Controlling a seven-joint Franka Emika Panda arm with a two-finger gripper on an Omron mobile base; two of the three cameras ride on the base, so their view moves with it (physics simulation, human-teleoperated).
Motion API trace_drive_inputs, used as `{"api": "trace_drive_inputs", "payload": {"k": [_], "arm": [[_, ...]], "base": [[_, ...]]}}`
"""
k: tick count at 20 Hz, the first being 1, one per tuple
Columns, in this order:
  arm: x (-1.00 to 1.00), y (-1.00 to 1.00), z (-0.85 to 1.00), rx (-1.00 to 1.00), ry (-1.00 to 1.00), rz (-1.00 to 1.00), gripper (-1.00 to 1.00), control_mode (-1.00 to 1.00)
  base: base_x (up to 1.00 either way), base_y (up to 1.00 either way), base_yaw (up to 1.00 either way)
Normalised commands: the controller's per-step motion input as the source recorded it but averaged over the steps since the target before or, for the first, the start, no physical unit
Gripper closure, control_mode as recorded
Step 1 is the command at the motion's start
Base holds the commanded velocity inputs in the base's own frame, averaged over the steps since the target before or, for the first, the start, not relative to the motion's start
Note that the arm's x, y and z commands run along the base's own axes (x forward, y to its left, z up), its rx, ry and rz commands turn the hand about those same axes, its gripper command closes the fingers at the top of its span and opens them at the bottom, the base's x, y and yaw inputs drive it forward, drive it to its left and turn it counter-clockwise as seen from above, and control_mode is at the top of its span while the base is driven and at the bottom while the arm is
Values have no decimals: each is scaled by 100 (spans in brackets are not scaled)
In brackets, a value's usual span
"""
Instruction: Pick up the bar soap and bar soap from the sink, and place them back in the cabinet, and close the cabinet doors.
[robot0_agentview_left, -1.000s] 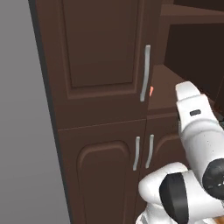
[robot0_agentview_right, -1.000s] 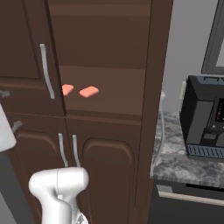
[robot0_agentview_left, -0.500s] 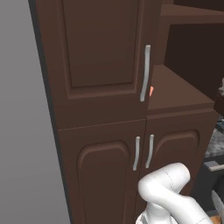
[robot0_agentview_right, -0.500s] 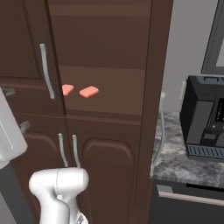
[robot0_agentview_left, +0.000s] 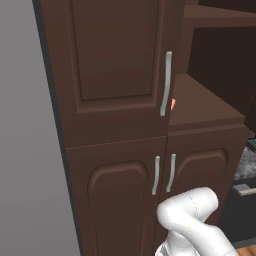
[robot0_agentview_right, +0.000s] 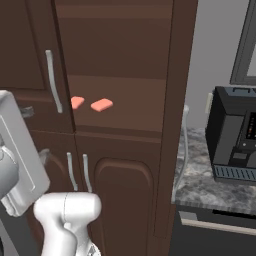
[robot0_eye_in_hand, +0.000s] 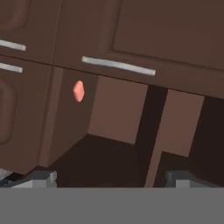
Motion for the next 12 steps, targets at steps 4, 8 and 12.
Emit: {"api": "trace_drive_inputs", "payload": {"k": [4, 8, 12], "arm": [[-34, -41, 0, 14, -6, 0, -100, -100], [-20, -56, 0, 12, -5, 0, -100, -100], [0, -61, -6, 8, -3, 0, -100, -100]], "base": [[0, 0, 0], [0, 0, 0], [0, 0, 0]]}}
